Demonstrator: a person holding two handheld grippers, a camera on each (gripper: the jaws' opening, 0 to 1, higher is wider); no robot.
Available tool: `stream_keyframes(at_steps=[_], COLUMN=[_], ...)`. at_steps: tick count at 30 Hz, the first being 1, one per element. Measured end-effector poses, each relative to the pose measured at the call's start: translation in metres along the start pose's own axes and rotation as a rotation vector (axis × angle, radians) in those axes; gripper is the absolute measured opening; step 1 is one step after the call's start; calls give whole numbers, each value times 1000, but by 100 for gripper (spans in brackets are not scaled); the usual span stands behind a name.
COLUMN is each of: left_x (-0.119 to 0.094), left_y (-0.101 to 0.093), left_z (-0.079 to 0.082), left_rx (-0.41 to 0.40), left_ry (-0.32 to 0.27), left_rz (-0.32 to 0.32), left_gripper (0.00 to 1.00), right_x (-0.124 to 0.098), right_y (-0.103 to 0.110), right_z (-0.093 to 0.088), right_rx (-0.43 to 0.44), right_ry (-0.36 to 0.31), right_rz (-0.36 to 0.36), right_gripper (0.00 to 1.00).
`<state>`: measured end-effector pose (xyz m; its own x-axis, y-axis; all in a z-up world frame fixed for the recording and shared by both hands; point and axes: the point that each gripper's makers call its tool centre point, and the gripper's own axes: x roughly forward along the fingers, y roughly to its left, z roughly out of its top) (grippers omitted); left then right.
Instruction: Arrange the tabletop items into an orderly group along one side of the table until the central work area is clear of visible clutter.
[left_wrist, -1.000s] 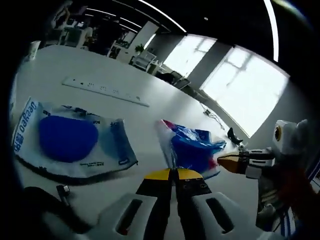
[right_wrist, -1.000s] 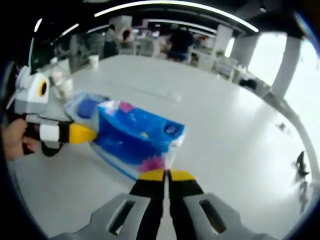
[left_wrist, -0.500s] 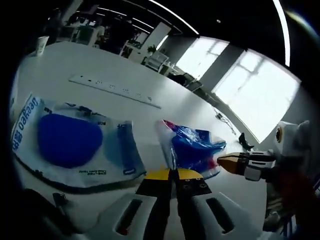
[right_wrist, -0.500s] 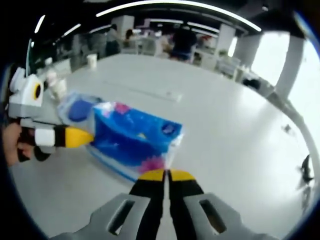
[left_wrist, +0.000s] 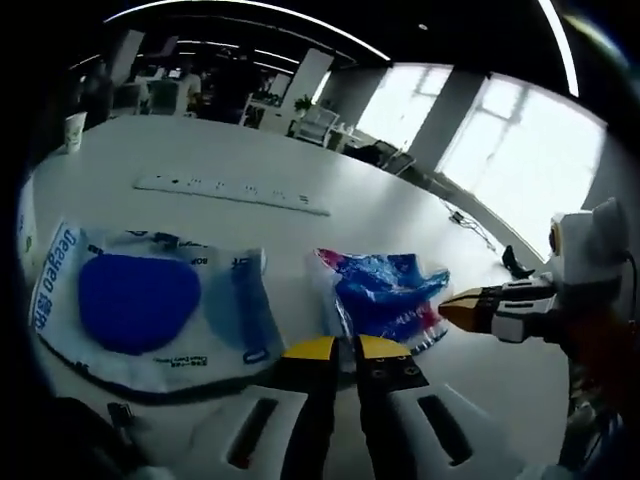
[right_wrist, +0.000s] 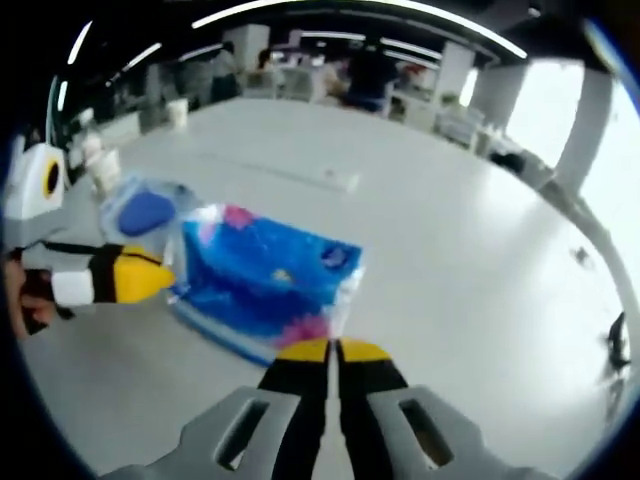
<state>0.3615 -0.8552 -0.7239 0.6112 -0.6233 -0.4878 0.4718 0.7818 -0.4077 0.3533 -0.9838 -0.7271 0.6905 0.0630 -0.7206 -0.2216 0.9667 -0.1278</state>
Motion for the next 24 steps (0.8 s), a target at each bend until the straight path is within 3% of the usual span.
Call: stream_keyframes(at_steps=[6,19,24], left_x=[0,-8,-13], left_y=[1,-3,-6], left_z=[-6,-10,-9], left_rx=[7,81,74], left_ry=[24,21,6], left_rz=[-5,-3,-24], left_gripper=[6,7,9], right_x=[2,6,8], right_y=[0,-2,-3], right_z=[-2,0,0], right_rx=[17,51,64], right_ry=[-8,-18,-16], right_rz=[15,4,0], right_gripper=[0,0,0])
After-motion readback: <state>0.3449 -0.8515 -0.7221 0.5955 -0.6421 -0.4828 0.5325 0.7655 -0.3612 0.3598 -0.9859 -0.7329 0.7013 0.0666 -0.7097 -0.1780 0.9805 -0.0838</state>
